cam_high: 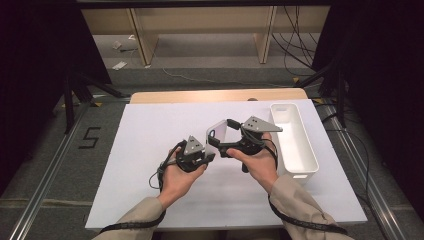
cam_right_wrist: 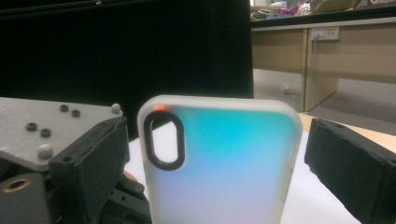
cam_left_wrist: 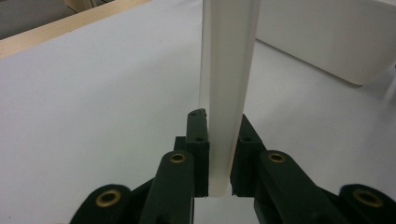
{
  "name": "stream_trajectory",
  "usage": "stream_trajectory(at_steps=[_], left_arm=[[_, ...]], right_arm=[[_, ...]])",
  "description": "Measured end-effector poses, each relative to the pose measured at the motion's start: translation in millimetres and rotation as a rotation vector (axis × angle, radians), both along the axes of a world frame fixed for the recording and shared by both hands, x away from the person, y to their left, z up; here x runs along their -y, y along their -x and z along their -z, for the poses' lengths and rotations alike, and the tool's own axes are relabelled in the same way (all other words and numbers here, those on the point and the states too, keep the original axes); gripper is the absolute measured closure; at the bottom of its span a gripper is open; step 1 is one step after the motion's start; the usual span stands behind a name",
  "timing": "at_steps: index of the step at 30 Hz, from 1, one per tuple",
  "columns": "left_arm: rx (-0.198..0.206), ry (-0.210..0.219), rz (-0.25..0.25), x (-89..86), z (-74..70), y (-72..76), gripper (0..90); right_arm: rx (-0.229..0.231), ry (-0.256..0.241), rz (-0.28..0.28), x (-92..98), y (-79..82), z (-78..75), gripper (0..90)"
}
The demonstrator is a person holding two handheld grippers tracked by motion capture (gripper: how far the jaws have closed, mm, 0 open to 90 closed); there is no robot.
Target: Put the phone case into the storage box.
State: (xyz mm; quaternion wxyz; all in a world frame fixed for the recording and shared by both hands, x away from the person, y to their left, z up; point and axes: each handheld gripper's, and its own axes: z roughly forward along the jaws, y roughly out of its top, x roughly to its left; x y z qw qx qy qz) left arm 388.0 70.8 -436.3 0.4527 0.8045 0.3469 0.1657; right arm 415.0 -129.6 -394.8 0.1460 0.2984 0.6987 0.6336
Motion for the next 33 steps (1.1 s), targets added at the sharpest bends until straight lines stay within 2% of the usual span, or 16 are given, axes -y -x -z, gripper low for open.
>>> stream_trajectory(at_steps=[16, 27, 33], left_arm=[[0.004, -0.007, 0.007, 2.7, 0.6, 1.3, 80.4], [0.007, -0.005, 0.009, 2.5, 0.0, 1.3, 80.2], [0.015, 0.007, 0.026, 1.2, -1.5, 0.0, 79.7]], right_arm=[[0.011, -0.007, 0.022, -4.8, -0.2, 0.6, 17.1], [0.023, -0.010, 0.023, -4.7, -0.3, 0.0, 17.9], [0.026, -0.011, 0.024, -3.6, 0.1, -1.5, 18.2]])
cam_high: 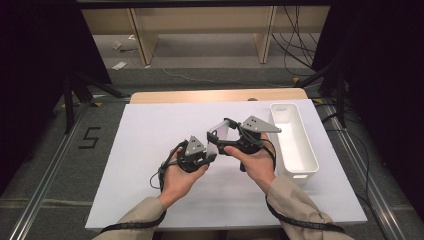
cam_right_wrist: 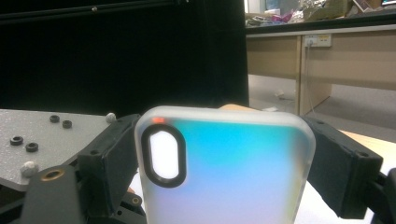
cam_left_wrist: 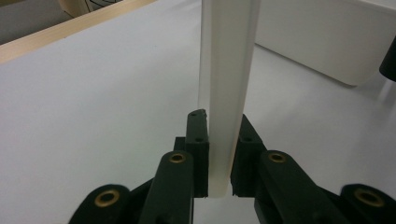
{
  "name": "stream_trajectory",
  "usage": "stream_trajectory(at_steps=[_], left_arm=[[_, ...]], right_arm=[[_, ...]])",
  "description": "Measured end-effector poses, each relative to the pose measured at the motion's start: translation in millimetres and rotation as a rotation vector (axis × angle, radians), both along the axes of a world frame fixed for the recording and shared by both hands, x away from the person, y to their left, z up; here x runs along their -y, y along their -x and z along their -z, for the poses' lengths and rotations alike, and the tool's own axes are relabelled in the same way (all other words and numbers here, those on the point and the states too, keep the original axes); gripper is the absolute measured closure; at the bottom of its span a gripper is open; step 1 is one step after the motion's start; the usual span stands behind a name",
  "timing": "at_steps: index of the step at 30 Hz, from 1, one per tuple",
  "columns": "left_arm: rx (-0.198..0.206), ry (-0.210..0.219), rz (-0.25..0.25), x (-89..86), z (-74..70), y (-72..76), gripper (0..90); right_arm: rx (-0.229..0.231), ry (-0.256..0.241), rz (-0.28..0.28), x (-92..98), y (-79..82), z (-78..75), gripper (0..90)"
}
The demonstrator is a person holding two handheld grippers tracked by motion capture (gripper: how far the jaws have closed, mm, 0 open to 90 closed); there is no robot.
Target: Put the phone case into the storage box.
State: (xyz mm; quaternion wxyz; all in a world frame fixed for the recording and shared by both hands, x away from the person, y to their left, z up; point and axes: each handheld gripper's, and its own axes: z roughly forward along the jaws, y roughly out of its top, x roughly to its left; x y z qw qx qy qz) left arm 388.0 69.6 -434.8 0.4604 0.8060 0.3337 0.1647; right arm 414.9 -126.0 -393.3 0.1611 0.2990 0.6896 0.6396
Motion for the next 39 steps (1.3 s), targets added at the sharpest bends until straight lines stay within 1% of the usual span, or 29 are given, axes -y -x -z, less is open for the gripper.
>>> stream_trajectory(at_steps=[1, 3, 4, 5, 6, 7, 9, 11, 12, 13, 14, 16, 17, 19, 22, 33, 39], left_arm=[[-0.003, 0.000, 0.006, -0.6, -0.6, -0.4, 79.1], [-0.004, 0.007, 0.026, -1.8, -0.9, -1.6, 74.0], [0.000, 0.011, 0.037, -2.1, -0.6, -2.2, 70.5], [0.003, 0.011, 0.046, -2.4, -0.4, -2.7, 65.7], [0.015, 0.008, 0.066, -2.9, -0.1, -3.5, 59.1], [0.028, 0.003, 0.076, -3.1, 0.1, -3.7, 51.5], [0.044, -0.020, 0.072, -4.1, -0.2, -3.5, 36.5], [0.038, -0.019, 0.068, -5.9, -1.1, -3.3, 23.2], [0.041, -0.019, 0.067, -7.4, -1.9, -3.1, 17.9], [0.049, -0.017, 0.071, -9.5, -3.0, -2.6, 14.9], [0.058, -0.011, 0.079, -11.5, -4.0, -2.3, 14.0], [0.069, -0.014, 0.088, -15.9, -6.2, -1.7, 5.2], [0.077, -0.010, 0.096, -18.2, -7.3, -1.4, 2.9], [0.088, -0.001, 0.100, -22.9, -9.0, -0.4, 0.1], [0.097, 0.017, 0.099, -29.4, -10.3, 1.0, 0.0], [0.116, 0.042, 0.080, -47.5, -16.0, 6.7, 0.0], [0.121, 0.044, 0.070, -55.5, -15.7, 8.8, 0.0]], right_arm=[[-0.003, -0.001, -0.001, 0.1, 0.5, -0.5, 18.2], [0.008, 0.004, 0.001, 0.8, 0.1, -1.1, 18.3], [0.006, 0.001, 0.001, 1.2, 0.2, -1.2, 18.3], [0.010, -0.001, 0.003, 1.5, -0.1, -1.3, 18.3], [0.005, 0.003, 0.005, 2.1, 0.3, -1.8, 18.3], [0.011, 0.002, 0.005, 2.9, -0.3, -2.2, 18.3], [0.008, 0.002, 0.007, 4.6, -0.3, -3.3, 18.3], [0.016, 0.001, 0.008, 6.5, -1.1, -4.2, 18.3], [0.014, 0.001, 0.010, 7.5, -0.9, -4.7, 18.3], [0.017, -0.001, 0.013, 8.4, -1.0, -5.1, 18.3], [0.019, 0.000, 0.015, 9.6, -1.3, -5.6, 18.3], [0.020, 0.000, 0.019, 11.8, -1.4, -6.5, 18.3], [0.024, 0.000, 0.021, 12.9, -1.7, -6.8, 18.3], [0.022, -0.001, 0.026, 15.2, -1.8, -7.7, 18.3], [0.025, -0.005, 0.032, 17.2, -2.2, -8.6, 18.3], [0.028, -0.006, 0.048, 22.4, -2.7, -11.3, 18.3], [0.028, -0.007, 0.052, 23.8, -3.0, -12.0, 18.3]])
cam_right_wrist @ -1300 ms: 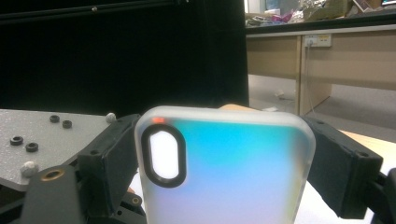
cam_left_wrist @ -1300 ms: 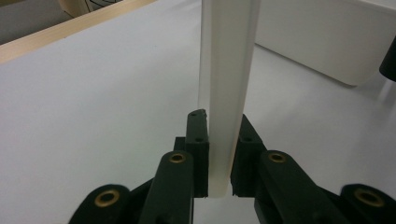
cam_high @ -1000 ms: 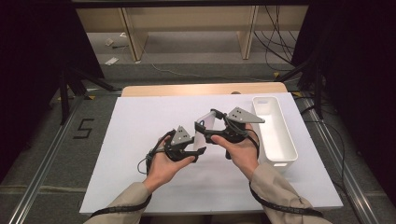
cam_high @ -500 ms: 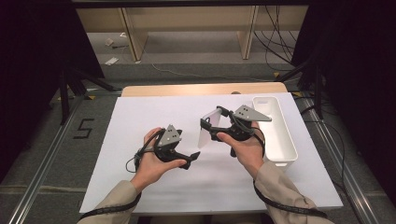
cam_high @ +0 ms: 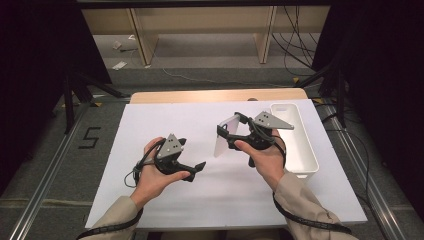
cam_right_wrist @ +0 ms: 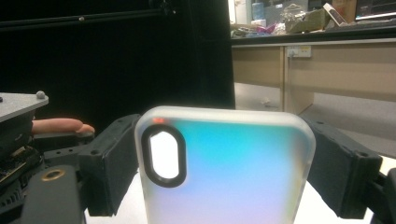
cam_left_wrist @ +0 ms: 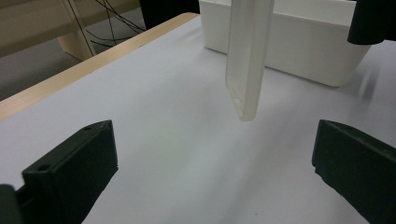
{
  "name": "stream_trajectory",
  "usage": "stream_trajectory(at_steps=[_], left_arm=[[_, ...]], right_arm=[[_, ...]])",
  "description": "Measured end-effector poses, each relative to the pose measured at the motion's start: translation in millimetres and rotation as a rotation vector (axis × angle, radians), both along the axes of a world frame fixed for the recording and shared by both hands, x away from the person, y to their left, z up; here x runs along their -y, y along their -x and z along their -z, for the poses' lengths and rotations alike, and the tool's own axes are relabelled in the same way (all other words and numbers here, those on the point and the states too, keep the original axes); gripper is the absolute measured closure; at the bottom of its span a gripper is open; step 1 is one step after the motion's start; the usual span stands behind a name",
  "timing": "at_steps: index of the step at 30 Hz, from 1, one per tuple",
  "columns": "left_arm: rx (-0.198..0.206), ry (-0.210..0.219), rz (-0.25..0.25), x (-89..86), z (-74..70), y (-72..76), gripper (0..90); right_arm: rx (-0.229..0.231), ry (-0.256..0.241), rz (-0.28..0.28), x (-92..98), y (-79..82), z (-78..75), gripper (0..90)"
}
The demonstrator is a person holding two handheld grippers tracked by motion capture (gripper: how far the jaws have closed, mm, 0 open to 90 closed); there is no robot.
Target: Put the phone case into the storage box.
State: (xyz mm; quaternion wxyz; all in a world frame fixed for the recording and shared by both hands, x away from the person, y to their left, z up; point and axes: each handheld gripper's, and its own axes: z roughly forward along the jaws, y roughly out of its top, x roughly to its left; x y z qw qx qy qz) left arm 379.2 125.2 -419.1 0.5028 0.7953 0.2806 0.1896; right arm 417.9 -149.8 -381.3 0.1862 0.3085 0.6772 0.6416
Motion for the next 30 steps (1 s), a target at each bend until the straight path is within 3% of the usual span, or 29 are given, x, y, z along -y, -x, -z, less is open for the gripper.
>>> stream_trajectory(at_steps=[14, 30], left_arm=[[0.004, 0.017, -0.028, -18.5, 1.6, -0.7, 0.0], [0.004, -0.002, -0.054, -36.9, 7.2, -1.6, 0.0]], right_arm=[[-0.002, -0.001, 0.012, 2.4, -1.1, -0.9, 18.3], [0.002, 0.001, 0.020, 4.7, -2.0, -1.8, 18.4]])
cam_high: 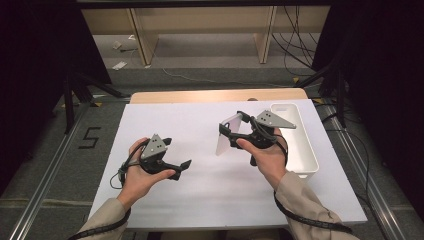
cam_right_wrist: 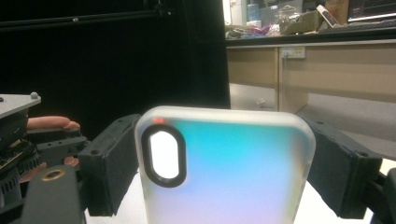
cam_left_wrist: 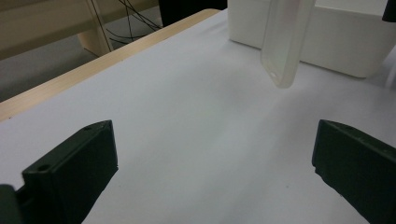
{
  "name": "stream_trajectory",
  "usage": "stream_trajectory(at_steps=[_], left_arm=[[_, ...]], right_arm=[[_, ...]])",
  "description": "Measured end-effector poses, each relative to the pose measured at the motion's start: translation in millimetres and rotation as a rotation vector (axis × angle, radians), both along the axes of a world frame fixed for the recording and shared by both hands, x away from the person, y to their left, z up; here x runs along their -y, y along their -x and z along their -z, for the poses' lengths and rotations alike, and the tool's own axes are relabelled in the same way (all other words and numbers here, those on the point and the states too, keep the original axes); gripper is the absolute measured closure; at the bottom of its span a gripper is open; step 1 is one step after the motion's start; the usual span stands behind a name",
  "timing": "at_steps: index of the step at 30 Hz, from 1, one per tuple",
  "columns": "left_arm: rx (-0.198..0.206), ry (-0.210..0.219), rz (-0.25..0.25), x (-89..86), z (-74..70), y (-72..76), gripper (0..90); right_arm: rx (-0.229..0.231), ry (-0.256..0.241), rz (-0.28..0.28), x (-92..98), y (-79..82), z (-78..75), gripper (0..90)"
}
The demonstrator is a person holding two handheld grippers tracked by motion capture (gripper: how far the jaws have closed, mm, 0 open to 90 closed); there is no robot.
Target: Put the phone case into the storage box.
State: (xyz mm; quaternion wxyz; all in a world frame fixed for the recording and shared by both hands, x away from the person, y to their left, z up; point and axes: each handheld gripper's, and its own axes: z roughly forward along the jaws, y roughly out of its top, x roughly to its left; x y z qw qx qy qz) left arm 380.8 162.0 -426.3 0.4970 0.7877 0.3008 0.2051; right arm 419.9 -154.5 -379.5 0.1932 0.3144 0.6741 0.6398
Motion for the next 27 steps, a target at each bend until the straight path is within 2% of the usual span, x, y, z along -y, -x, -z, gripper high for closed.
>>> stream_trajectory(at_steps=[27], left_arm=[[0.003, -0.003, -0.023, -7.0, 3.1, -1.4, 0.0]], right_arm=[[0.010, 0.014, 0.027, 7.4, -1.3, -4.6, 18.4]])
